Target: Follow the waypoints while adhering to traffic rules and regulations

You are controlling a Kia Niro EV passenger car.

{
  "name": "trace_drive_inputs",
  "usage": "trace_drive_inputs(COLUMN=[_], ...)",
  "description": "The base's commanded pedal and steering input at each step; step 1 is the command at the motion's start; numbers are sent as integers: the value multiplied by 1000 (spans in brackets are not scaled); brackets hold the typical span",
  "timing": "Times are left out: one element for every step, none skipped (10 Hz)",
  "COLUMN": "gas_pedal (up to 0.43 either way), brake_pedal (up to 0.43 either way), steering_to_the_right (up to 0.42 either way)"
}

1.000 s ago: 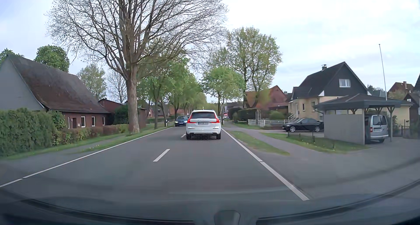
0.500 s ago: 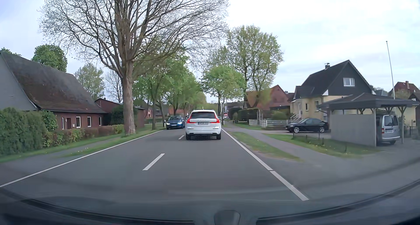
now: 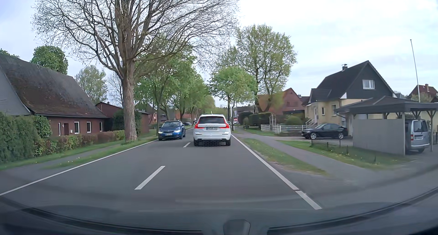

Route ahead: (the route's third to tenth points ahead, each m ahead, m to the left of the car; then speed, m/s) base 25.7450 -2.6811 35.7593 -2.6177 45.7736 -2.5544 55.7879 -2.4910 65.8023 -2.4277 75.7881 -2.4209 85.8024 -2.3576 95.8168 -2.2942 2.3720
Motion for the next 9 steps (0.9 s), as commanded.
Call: trace_drive_inputs(gas_pedal=[0, 0, 0, 0, 0, 0, 0, 0, 0], brake_pedal=[18, 12, 12, 0, 0, 6, 6, 6, 6], steering_to_the_right=[-10, -12, -12, -12, -12, -12, -12, -12, -12])
